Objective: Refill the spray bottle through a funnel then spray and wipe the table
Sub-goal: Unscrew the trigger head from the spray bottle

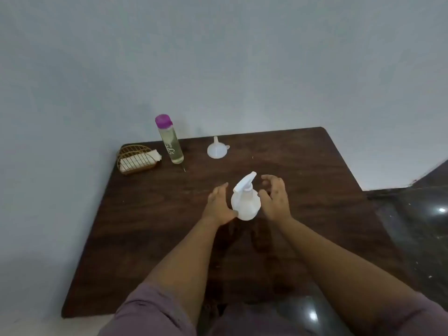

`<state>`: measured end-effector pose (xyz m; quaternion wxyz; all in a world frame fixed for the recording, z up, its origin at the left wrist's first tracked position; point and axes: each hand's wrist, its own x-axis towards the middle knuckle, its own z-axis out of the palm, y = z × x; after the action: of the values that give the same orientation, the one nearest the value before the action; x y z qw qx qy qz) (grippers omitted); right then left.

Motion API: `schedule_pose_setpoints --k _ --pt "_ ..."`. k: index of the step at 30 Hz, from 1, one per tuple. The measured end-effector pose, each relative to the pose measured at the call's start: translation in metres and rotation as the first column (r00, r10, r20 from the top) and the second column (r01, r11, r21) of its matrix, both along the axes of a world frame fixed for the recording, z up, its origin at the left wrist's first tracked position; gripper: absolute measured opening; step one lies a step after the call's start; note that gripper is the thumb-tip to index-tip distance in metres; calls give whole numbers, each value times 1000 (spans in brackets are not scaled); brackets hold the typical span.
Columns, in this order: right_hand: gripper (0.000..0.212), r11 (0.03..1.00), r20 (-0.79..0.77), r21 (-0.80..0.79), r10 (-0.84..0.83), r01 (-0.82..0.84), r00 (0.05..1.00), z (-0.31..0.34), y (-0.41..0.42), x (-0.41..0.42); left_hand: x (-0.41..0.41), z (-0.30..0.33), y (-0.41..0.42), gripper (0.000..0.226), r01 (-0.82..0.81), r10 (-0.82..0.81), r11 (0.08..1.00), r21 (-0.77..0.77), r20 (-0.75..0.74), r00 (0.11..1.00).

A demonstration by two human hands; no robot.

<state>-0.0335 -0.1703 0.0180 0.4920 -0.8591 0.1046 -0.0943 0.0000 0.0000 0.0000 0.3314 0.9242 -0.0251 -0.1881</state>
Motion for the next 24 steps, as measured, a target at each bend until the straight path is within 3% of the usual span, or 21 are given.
schedule_pose_setpoints --k 1,3,5,7,10,14,18,19,21,23,24 --pt "37 998 18 54 11 -12 1000 0 2 -1 1 -3 -3 96 53 -53 999 4 -25 998" --pt "33 999 58 8 38 -38 998 -1 8 1 1 -5 -9 99 95 -95 995 -3 -22 995" --pt "28 998 95 -42 42 -38 995 -4 16 4 1 -9 -19 100 60 -54 992 -114 54 997" --pt "23 998 142 -63 11 -2 990 -7 21 10 -4 -12 -29 81 21 4 970 -243 102 995" --pt "21 999 102 -5 -46 46 994 -12 23 17 -4 -12 -34 56 -42 91 948 -315 142 986" --pt "18 999 149 -44 14 -7 989 -16 16 25 2 -9 -31 53 10 26 954 -298 118 993" --pt "15 971 134 -120 221 -205 966 -16 -1 35 8 -11 -29 50 59 -27 966 -251 128 991" --pt "15 948 52 -89 310 -305 949 -12 -9 40 10 -13 -29 51 70 -44 971 -227 118 992" --pt "25 842 -155 134 538 -522 828 -1 -26 51 11 -13 -29 55 77 -62 978 -193 86 994" --pt "39 718 -234 365 686 -592 689 7 -35 57 13 -17 -29 58 70 -56 981 -179 80 995" --pt "45 715 -239 383 688 -585 685 8 -35 56 12 -17 -29 57 74 -59 983 -170 92 994"
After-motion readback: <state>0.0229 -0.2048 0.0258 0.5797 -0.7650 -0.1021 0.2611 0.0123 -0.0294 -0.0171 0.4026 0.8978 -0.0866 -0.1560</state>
